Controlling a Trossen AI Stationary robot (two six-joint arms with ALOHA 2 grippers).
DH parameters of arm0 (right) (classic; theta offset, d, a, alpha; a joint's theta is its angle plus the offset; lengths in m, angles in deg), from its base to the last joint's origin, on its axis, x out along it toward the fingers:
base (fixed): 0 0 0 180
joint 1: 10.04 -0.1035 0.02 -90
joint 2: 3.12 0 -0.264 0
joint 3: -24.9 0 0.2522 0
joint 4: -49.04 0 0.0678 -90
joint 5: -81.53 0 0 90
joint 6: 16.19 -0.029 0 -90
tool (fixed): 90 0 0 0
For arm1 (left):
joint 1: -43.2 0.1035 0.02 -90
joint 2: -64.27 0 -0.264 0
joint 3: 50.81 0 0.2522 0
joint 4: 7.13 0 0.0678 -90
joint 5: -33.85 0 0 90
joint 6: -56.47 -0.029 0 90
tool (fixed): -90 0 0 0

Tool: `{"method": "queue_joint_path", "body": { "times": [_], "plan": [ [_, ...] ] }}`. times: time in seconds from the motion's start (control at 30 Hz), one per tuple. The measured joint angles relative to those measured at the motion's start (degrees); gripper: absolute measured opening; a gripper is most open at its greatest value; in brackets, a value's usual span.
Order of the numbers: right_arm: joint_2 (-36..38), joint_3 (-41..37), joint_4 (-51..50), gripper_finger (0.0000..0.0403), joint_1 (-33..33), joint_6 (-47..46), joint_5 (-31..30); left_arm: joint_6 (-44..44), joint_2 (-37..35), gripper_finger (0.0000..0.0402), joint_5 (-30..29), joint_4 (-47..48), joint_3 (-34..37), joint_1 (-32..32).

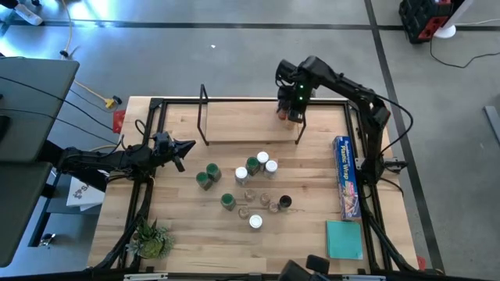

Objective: Shelf spices
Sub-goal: Put the orange seasoning bottle on the shelf

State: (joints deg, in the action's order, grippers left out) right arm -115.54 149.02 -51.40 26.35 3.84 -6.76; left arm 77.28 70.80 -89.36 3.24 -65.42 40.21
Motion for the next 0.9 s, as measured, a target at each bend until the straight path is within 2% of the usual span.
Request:
{"method": "queue_joint_path", "body": {
  "times": [0.23, 0.9],
  "plan": [
    [0.39, -2.99, 3.75, 0.0000, -0.17, -1.08, 0.17, 0.01, -0.01, 0.0005, 0.04, 0.00, 0.00, -0.01],
    [0.02, -2.31, 5.41, 0.0000, -0.14, -2.01, 2.88, 0.01, 0.00, 0.0005, 0.02, 0.02, 0.00, 0.00]
  ]
}}
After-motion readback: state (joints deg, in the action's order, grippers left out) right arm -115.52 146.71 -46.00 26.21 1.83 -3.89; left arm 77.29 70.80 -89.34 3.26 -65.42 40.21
